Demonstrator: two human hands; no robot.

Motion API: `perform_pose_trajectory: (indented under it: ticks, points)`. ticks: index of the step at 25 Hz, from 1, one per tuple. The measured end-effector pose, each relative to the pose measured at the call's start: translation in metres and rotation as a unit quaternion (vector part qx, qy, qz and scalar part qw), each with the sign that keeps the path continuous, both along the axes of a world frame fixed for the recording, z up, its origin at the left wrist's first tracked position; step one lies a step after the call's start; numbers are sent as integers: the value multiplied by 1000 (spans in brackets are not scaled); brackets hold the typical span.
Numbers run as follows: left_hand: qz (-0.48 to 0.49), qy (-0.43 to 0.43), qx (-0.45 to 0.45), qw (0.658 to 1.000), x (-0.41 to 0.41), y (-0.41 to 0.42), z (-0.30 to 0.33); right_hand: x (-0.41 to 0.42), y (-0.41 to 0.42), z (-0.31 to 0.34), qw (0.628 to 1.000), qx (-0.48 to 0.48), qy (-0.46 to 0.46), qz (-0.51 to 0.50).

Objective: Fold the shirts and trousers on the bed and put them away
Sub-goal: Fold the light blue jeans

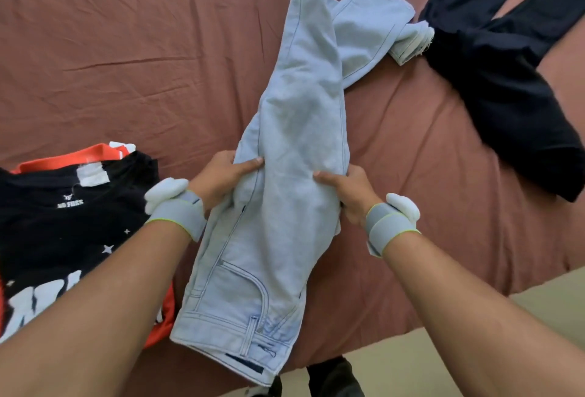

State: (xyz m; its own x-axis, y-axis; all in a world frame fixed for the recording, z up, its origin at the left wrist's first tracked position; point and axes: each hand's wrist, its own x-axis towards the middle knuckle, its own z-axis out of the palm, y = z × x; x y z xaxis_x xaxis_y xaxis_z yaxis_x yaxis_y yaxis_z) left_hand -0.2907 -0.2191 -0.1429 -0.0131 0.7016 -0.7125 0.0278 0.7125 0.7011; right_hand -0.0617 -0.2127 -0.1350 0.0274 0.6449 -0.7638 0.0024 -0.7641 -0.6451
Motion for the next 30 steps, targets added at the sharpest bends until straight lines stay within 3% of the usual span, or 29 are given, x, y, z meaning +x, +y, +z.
perform_pose_trajectory:
  ticks: [3,5,7,8,11,13,15,17,19,20,22,23,27,30]
  points:
    - [7,-119,-19,993,-23,-49,27,11,-36,21,994,18,102,23]
    - [-128,-130,-122,976,-40,-92,36,25,-75,27,975,-45,42,212]
    - [-193,-115,-182,957,-43,-108,36,36,-102,22,920,-96,-21,380]
    - [-173,-110,-179,962,-38,-101,41,35,-100,22,924,-93,-15,369]
    - [-123,-86,-172,974,-25,-59,36,20,-67,19,985,-76,50,149]
    - [-148,-87,-181,968,-22,-43,34,12,-39,16,987,-121,72,82]
    - [-144,-85,-145,975,-23,-42,29,11,-32,15,986,-125,76,75]
    - [-99,-119,-99,983,-28,-53,37,24,-45,19,984,-87,145,59]
    - [-130,-230,-108,959,-50,-86,43,36,-70,27,960,-105,229,121]
    - [-189,-255,-146,937,-57,-101,45,38,-82,29,948,-127,218,196]
    - [-286,-207,-234,906,-67,-115,34,38,-92,22,925,-166,128,316]
    - [-291,-174,-259,904,-65,-111,28,36,-89,17,927,-181,111,310]
    - [-187,-44,-206,959,-31,-52,24,21,-60,1,977,-151,45,141]
    - [-180,26,-172,968,1,-13,14,14,-43,-11,986,-125,16,111]
